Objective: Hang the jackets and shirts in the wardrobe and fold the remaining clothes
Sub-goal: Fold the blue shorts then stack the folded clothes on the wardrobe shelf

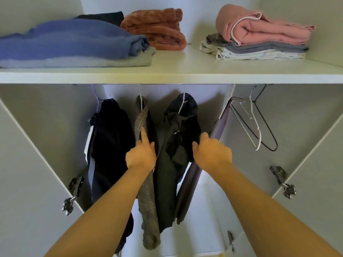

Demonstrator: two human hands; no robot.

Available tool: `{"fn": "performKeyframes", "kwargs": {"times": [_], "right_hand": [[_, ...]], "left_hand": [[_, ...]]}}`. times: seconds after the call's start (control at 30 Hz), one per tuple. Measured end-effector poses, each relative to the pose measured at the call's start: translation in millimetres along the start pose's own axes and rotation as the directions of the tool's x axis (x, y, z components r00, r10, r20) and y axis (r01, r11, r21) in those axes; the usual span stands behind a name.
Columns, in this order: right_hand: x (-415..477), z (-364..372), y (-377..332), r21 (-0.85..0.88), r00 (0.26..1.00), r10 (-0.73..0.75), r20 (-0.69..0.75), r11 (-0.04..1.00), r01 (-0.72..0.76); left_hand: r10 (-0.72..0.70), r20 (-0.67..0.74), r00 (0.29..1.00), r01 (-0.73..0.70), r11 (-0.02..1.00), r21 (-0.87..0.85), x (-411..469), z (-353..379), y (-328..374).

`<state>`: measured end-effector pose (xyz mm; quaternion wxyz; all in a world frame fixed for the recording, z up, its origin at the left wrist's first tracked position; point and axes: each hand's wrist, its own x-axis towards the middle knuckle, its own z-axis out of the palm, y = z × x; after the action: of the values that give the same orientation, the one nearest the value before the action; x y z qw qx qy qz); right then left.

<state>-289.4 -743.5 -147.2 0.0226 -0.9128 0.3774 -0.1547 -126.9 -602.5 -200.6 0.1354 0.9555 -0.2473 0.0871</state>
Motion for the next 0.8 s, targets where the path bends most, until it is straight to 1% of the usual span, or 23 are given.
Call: {"fn": "performKeyframes", "kwargs": {"times": [0.07,0.13,0.2,0.23,0.3,0.37,0.43,0.47,0.53,0.6,0.67,0.73,0.8], "right_hand": [[-13,-5,-9,0.003,0.998,-0.049,0.027,0.999,0.049],[-26,-13,-25,0.014,0.987,-0.148,0.06,0.989,0.148],[-44,-22,-45,0.03,0.963,-0.259,0.078,0.966,0.257],[-56,-28,-56,0.039,0.948,-0.309,0.08,0.951,0.307],[-84,-41,-81,0.065,0.909,-0.407,0.086,0.913,0.402],[-118,-52,-104,0.092,0.864,-0.495,0.087,0.868,0.488],[-153,-62,-122,0.086,0.82,-0.57,0.054,0.821,0.565],[-169,-68,-129,0.077,0.796,-0.604,0.035,0.796,0.601],[-197,-78,-138,0.092,0.757,-0.654,0.02,0.755,0.65],[-221,-86,-138,0.097,0.724,-0.689,0.024,0.722,0.685],[-241,-92,-131,0.068,0.686,-0.727,0.0,0.685,0.725],[-252,-101,-123,0.056,0.686,-0.727,-0.022,0.684,0.727],[-255,-109,-113,0.071,0.711,-0.7,-0.063,0.708,0.703]], "left_hand": [[0.018,-0.117,0.993,-0.018,1.0,0.002,-27,-14,-19],[0.057,-0.253,0.966,-0.075,0.995,-0.062,-63,-32,-44],[0.075,-0.348,0.934,-0.112,0.99,-0.086,-98,-48,-75],[0.058,-0.37,0.927,-0.096,0.992,-0.084,-117,-56,-90],[-0.034,-0.382,0.924,-0.002,0.996,-0.093,-157,-74,-113],[-0.116,-0.442,0.889,0.099,0.993,-0.062,-193,-92,-129],[-0.139,-0.543,0.828,0.191,0.981,0.04,-224,-110,-143],[-0.139,-0.602,0.786,0.244,0.965,0.096,-240,-121,-152],[-0.141,-0.72,0.679,0.365,0.916,0.165,-272,-144,-175],[-0.153,-0.819,0.553,0.48,0.862,0.163,-301,-168,-200],[-0.146,-0.877,0.457,0.551,0.821,0.15,-321,-191,-218],[-0.152,-0.901,0.406,0.583,0.802,0.128,-328,-209,-225],[-0.174,-0.902,0.395,0.53,0.845,0.069,-331,-220,-220]]}}
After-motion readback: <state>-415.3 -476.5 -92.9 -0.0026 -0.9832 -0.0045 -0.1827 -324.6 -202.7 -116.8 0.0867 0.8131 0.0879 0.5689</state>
